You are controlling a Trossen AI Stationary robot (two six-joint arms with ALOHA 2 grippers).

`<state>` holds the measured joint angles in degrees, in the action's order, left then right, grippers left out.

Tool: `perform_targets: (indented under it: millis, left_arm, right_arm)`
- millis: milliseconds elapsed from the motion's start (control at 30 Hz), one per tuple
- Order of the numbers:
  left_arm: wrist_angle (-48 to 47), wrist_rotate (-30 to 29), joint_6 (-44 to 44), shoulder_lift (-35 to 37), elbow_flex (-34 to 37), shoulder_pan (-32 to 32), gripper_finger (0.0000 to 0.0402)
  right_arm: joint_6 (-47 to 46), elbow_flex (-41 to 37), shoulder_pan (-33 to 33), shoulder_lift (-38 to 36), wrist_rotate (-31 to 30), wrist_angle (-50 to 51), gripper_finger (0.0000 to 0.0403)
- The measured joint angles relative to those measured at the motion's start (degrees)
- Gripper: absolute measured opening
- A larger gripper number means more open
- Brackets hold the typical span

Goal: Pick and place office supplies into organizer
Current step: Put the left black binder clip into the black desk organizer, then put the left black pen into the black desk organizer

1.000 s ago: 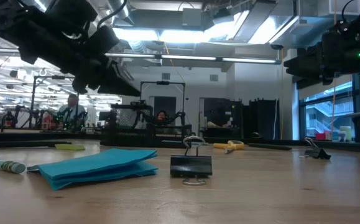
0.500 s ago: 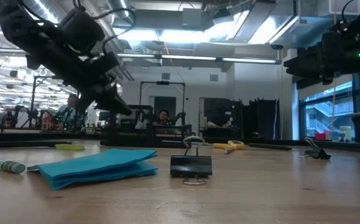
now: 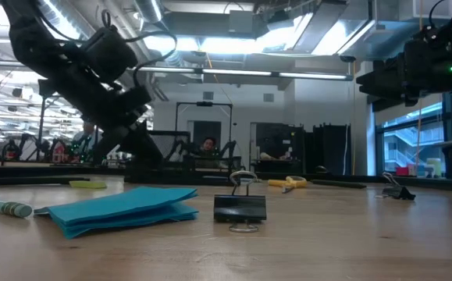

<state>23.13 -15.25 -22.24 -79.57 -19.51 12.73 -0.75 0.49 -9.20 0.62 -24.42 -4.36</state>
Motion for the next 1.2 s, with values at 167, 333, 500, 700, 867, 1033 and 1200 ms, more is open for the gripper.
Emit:
perform_targets:
  millis: [167,333,500,700,867,1033,1200]
  left_arm:
    - [0.00,-0.11,0.00,-1.10,0.00,0.13,0.0003]
    - [0.05,-0.25,0.00,-1.10,0.00,0.13,0.0003]
    - [0.13,-0.42,0.32,-1.10,0.00,0.13,0.0006]
    - [0.27,-3.62,1.51,-1.01,0.00,0.10,0.0033]
    - [1.87,-3.94,1.55,-0.92,-0.02,0.02,0.0066]
    - [4.03,-1.13,2.17,-0.92,-0.02,-0.98,0.0093]
    - [4.55,-1.03,4.90,-0.90,-0.04,-1.92,0.0119]
  right_arm:
    - [0.02,0.00,0.00,0.02,0.00,-0.02,0.0233]
    - [0.02,0.00,0.00,0.01,0.01,-0.01,0.0233]
    - [0.02,0.00,-0.01,0.00,0.01,0.00,0.0233]
    - [0.02,0.00,-0.02,0.00,0.02,-0.02,0.0233]
    - [0.02,0.00,-0.01,0.01,0.01,0.00,0.0233]
    - [0.02,0.00,0.00,0.00,0.02,0.00,0.0233]
    - [0.02,0.00,0.00,0.00,0.02,0.00,0.0233]
